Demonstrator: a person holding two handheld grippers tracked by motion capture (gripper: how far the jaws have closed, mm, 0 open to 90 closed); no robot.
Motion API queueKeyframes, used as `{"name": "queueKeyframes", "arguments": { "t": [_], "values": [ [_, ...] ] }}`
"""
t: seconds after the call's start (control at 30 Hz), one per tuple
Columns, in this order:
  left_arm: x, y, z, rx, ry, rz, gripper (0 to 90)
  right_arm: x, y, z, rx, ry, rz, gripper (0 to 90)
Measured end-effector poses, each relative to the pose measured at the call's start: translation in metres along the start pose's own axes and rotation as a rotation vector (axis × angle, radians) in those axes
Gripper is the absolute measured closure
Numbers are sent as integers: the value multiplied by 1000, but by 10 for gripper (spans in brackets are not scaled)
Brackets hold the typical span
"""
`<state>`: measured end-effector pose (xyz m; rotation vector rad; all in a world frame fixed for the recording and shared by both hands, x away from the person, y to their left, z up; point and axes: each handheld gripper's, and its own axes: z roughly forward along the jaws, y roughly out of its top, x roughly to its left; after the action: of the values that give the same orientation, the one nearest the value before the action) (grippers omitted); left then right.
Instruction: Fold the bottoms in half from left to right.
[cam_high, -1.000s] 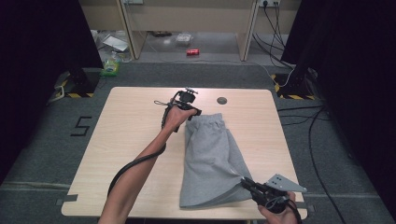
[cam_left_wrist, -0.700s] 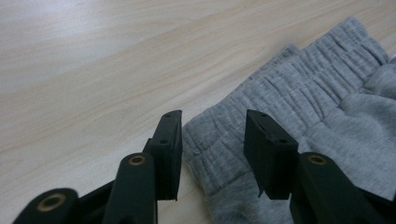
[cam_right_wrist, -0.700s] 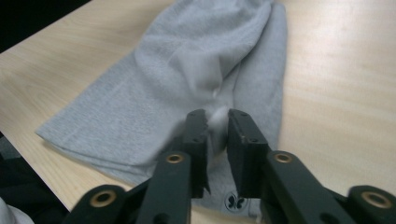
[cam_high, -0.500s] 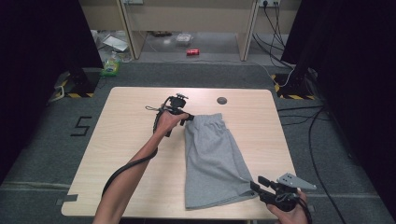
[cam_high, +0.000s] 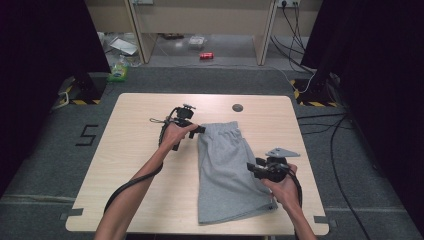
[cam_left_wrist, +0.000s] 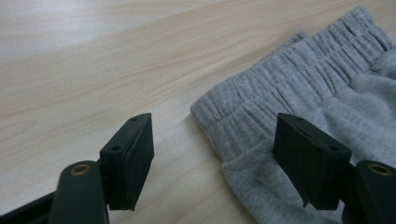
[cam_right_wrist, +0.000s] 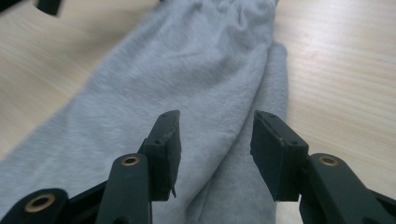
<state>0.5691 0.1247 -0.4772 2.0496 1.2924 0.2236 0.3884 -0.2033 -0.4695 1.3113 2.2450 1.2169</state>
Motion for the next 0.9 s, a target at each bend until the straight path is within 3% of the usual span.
{"name": "queueKeyframes", "arguments": {
  "t": [0.17,0.27,0.37,0.4,0.47,0.57,0.77,0.9],
  "values": [
    [-2,-4,0,-11,-6,12,273,-8,12,26,44,-15,0,536],
    [-5,-6,1,-11,-1,28,272,-15,17,41,67,-14,37,536],
    [-6,-7,3,-4,-2,25,273,-19,19,56,100,-15,41,548],
    [-6,-7,3,-4,-2,25,273,-21,19,60,110,-22,38,572],
    [-6,-7,6,2,-1,18,272,-23,18,66,123,16,70,678],
    [-6,-8,7,-4,-4,18,273,-25,21,66,110,34,65,848],
    [-6,-7,5,-12,-3,14,273,-33,32,45,59,-16,46,861],
    [-6,-7,10,-3,-4,5,262,-46,24,51,108,-58,57,859]
  ]
}}
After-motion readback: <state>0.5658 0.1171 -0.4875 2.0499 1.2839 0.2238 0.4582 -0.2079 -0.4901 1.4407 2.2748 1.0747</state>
